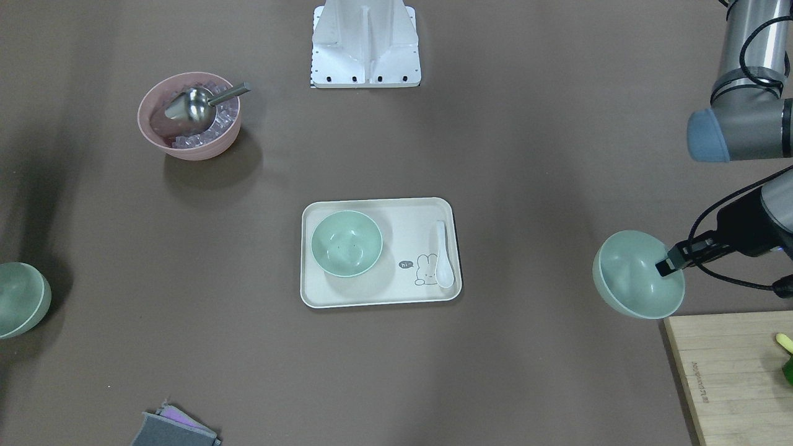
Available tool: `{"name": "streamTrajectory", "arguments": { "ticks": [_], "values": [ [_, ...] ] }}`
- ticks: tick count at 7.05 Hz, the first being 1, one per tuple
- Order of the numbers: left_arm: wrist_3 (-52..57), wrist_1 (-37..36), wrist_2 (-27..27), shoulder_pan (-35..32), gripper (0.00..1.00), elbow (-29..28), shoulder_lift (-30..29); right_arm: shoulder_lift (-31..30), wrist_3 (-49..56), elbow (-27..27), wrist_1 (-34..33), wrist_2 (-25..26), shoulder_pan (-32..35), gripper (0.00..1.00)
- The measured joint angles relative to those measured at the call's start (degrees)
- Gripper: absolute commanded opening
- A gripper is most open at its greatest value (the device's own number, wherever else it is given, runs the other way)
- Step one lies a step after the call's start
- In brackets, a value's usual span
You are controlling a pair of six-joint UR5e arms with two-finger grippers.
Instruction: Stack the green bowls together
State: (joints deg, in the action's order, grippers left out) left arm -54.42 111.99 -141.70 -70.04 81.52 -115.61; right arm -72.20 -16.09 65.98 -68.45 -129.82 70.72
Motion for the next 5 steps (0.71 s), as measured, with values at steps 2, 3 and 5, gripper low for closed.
{"name": "streamTrajectory", "arguments": {
  "ticks": [2,3,5],
  "values": [
    [0.01,-0.02,-0.2,-0.01,0.0,0.37,0.09,1.21,-6.16,0.81,0.05,-3.61,0.17,0.0],
    [0.01,-0.02,-0.37,-0.01,0.0,0.53,0.1,1.89,-8.36,1.39,0.06,-7.84,1.57,0.0],
    [-2.02,0.07,0.02,1.48,0.0,0.92,-0.66,2.49,-12.34,4.43,0.07,-12.2,3.18,0.0]
  ]
}}
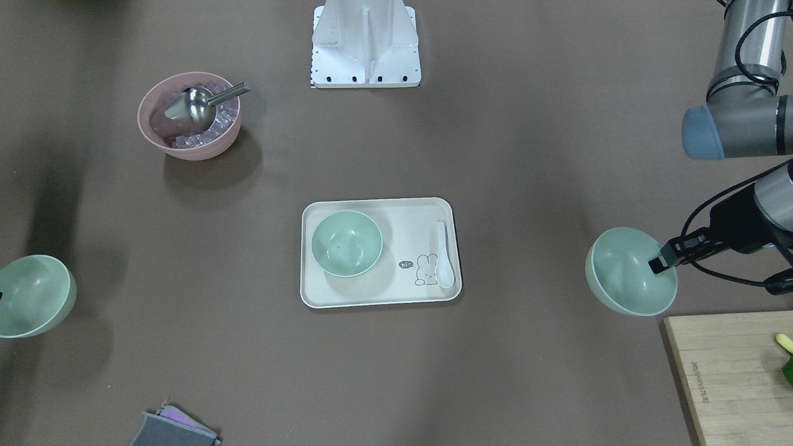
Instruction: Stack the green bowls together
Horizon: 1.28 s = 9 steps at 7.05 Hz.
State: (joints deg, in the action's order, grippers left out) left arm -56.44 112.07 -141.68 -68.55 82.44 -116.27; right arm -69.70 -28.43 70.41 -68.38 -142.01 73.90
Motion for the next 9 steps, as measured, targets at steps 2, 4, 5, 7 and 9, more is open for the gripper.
{"name": "streamTrajectory", "arguments": {
  "ticks": [2,4,5,7,9],
  "values": [
    [-8.29,0.25,2.24,5.07,0.0,1.93,-2.64,0.08,-4.49,3.99,-0.19,-0.66,-0.13,0.0],
    [-14.84,0.23,7.82,12.41,0.0,3.11,-6.06,0.08,-8.35,7.73,-0.69,-0.81,-0.5,0.0],
    [-16.42,0.22,11.08,15.87,0.0,3.0,-7.86,0.04,-9.65,8.8,-0.73,-0.86,-0.77,0.0],
    [-19.21,0.74,14.09,20.57,0.0,2.88,-10.92,0.02,-10.48,9.64,-0.71,-0.84,-1.21,0.0],
    [-23.67,0.8,15.34,24.23,0.0,2.1,-15.46,0.06,-10.64,9.89,-0.71,-0.81,-1.48,0.0]
  ]
}}
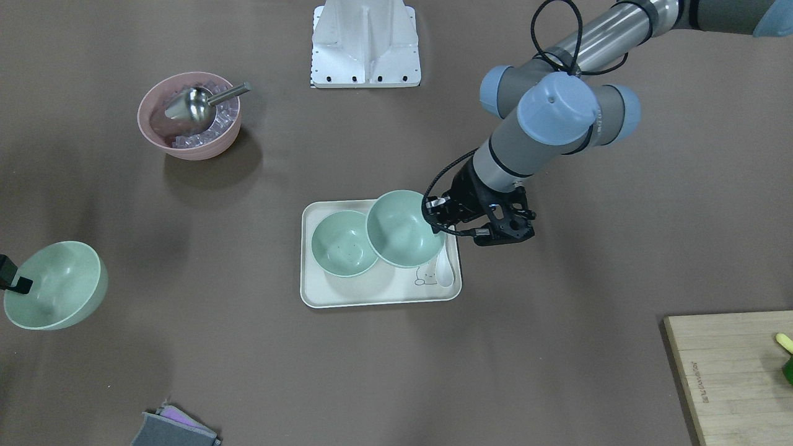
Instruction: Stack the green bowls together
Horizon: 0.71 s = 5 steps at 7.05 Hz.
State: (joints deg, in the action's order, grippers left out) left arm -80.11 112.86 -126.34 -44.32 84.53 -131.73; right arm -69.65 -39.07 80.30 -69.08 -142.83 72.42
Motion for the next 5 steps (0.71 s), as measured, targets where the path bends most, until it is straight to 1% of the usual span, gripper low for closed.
{"name": "streamTrajectory", "arguments": {
  "ticks": [2,3,5],
  "values": [
    [-1.87,1.17,5.64,3.76,0.0,-4.42,-4.98,0.0,-0.18,0.29,-0.06,0.0,-0.18,0.0],
    [-2.1,2.15,7.48,4.94,0.0,-6.22,-6.22,0.01,-0.2,0.39,-0.07,0.0,-0.31,0.0],
    [-2.16,3.11,8.54,6.27,0.0,-7.89,-6.91,-0.02,-0.22,0.58,-0.08,0.01,-0.48,0.0]
  ]
}}
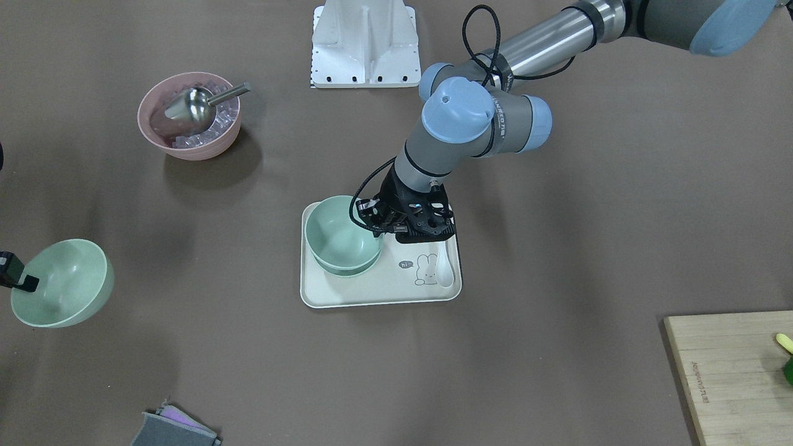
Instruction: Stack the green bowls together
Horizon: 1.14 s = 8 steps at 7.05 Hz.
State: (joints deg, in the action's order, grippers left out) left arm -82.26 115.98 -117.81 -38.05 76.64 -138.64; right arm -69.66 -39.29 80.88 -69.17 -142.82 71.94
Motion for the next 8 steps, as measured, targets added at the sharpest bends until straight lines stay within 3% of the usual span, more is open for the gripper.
{"name": "streamTrajectory", "arguments": {
  "ticks": [8],
  "values": [
    [0.09,0.73,0.21,1.02,0.0,-1.56,-0.05,0.04,0.0,-0.03,0.02,0.17,-0.42,0.0]
  ]
}}
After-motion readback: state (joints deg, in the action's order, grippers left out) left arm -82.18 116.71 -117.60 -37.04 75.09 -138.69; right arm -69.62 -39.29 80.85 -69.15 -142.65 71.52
